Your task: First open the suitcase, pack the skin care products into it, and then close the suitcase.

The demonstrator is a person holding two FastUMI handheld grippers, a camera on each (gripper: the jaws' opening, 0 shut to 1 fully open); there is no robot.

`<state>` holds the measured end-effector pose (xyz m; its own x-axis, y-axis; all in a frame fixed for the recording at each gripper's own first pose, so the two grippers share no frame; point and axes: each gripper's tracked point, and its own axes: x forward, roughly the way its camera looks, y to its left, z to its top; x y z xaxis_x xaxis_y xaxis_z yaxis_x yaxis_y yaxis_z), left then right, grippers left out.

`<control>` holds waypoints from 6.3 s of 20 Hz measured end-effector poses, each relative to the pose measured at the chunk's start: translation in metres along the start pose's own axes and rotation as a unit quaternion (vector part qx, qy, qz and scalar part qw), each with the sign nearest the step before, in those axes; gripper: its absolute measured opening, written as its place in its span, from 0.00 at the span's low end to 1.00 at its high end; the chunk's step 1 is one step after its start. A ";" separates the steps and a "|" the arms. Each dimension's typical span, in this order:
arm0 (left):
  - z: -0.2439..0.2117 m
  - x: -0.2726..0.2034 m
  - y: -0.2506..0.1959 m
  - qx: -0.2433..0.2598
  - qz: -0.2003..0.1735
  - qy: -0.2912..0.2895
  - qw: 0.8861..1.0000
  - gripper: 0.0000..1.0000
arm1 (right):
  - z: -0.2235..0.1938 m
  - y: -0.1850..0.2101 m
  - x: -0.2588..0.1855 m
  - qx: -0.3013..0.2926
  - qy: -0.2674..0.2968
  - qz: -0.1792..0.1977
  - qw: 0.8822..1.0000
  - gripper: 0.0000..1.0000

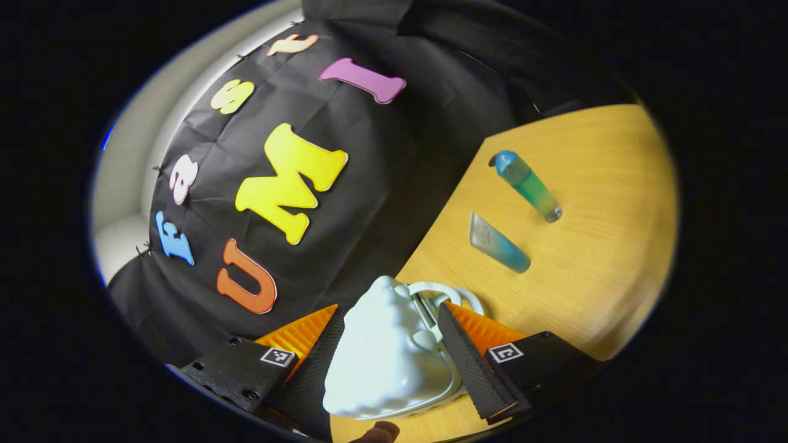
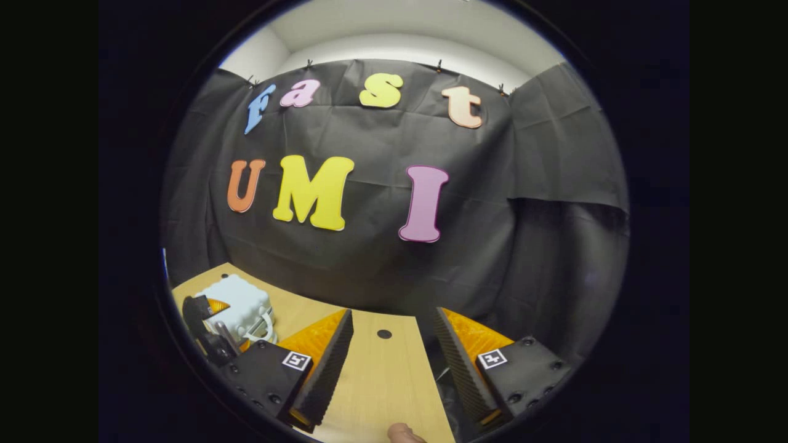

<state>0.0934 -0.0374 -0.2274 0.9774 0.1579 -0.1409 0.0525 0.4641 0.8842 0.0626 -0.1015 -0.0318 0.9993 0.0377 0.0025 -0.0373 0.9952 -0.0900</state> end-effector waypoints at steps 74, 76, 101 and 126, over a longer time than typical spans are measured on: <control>-0.487 0.086 0.176 -0.654 -0.036 0.138 0.743 0.06 | -0.011 0.270 -0.056 -0.027 0.104 -0.014 0.994 0.80; -0.505 0.086 0.166 -0.654 -0.028 0.163 0.738 0.11 | -0.014 0.264 -0.057 -0.024 0.105 -0.020 0.994 0.80; -0.104 0.029 0.108 -0.542 -0.205 -0.012 0.815 0.98 | -0.072 0.127 0.002 0.007 0.135 0.004 0.991 0.80; 0.071 0.095 -0.149 -0.419 -0.345 0.048 0.839 0.60 | -0.191 0.049 0.055 -0.010 0.240 0.039 0.970 0.80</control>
<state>0.1934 -0.1533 -0.3405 0.7509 -0.3493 -0.5604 0.3968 0.9170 -0.0398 0.1172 -0.0677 -0.2259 0.8809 0.0626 -0.4691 -0.1184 0.9888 -0.0903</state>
